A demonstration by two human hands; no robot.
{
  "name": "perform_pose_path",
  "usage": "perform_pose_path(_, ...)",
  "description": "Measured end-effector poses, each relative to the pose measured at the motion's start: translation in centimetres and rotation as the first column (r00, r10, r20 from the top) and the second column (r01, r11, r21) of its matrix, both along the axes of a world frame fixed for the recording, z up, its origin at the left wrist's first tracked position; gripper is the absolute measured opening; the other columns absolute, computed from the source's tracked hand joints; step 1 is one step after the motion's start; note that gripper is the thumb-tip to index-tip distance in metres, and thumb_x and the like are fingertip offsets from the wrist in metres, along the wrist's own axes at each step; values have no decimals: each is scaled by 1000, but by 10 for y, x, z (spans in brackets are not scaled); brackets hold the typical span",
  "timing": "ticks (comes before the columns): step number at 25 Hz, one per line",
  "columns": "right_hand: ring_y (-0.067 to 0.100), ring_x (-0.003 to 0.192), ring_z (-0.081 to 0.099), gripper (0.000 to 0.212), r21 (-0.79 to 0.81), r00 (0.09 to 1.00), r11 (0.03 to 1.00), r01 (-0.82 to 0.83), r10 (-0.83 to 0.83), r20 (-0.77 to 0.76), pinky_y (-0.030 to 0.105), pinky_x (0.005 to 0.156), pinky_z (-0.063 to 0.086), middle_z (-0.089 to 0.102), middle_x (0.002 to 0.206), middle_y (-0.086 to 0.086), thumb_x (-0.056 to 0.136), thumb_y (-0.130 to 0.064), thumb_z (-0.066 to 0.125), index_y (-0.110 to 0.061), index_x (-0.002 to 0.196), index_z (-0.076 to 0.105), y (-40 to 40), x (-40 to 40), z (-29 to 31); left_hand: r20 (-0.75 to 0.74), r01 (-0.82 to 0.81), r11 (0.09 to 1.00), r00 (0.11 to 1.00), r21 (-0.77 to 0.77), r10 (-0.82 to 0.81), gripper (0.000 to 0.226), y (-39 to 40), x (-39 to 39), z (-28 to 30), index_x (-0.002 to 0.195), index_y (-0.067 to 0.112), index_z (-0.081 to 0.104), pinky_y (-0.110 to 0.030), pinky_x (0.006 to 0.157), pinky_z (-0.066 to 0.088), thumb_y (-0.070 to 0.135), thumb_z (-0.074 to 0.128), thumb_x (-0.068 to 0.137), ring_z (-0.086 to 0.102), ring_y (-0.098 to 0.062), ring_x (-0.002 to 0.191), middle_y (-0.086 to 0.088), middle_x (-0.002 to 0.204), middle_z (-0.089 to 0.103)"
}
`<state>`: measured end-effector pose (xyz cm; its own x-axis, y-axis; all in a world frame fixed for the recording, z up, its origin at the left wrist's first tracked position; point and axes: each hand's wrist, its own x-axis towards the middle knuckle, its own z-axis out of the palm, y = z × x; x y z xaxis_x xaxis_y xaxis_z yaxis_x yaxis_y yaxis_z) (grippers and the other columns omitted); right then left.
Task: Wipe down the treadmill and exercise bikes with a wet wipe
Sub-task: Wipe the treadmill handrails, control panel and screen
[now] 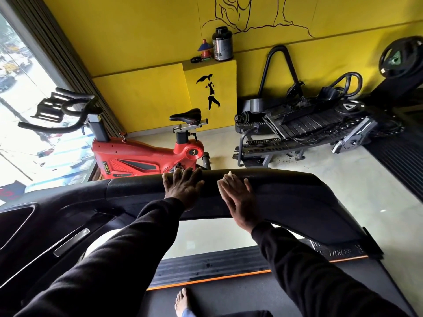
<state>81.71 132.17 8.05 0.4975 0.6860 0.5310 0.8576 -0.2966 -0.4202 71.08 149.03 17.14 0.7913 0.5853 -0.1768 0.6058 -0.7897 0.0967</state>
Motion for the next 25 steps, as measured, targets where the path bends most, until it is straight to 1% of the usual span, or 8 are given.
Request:
perform_pose_path(5,25,141,36,58,-27,919,947,321,-318,-233,51,116,15,47,147,8,102,-45,18,-14,138,52,10,9,13,13,-1,1000,1000,2,1,54,0,0,-1,154,42,10,-59,116,-5,53,21,103,1,-25,149,9,162,8)
perform_pose_path(7,24,145,29,58,-41,956,977,210,-214,-203,49,118,12,40,152,8,101,-47,26,-13,143,46,20,-14,14,0,5,1000,1000,5,-5,54,-1,1,0,154,42,9,-59,116,-5,53,22,103,0,-26,149,9,162,7)
perform_pose_path(10,22,147,21,59,-62,1000,998,6,-5,8,50,117,19,29,156,7,102,-47,29,-12,148,37,-7,-1,-1,-10,20,1000,1000,16,-20,54,-2,1,1,154,41,8,-59,116,-4,52,22,103,0,-27,149,8,162,6)
perform_pose_path(13,21,145,26,68,-48,969,973,225,-228,-94,56,115,24,35,154,8,101,-56,17,-11,145,44,-30,32,-5,-41,3,1000,999,0,-3,56,0,0,1,155,40,6,-62,115,-7,52,21,103,-3,-29,149,7,163,3)
perform_pose_path(16,29,145,26,79,-86,893,923,375,-385,-232,53,117,13,37,153,14,97,-61,8,-8,143,44,-5,17,9,-16,-27,998,1000,-57,26,54,-5,12,4,154,37,12,-67,112,-9,52,23,103,-1,-31,149,5,161,10)
perform_pose_path(18,29,145,25,70,-65,949,963,261,-269,-163,48,117,10,35,154,14,101,-54,13,-7,145,42,11,-8,12,6,49,998,999,-47,-48,53,-21,24,4,154,36,15,-67,113,-6,50,25,103,3,-31,149,4,159,15)
perform_pose_path(21,21,146,20,59,-57,998,997,61,-62,-2,44,117,14,30,155,8,105,-45,17,-11,148,37,-12,7,1,12,149,988,989,-27,-149,56,-40,33,-4,156,38,7,-61,115,-10,48,24,104,-5,-31,150,7,164,2)
perform_pose_path(25,24,144,29,60,-54,895,921,386,-388,-221,53,115,23,43,150,11,100,-45,22,-10,139,50,-28,53,-3,28,142,990,989,-6,-142,55,-38,32,-9,156,38,7,-60,115,-11,49,24,104,-5,-30,150,8,164,1)
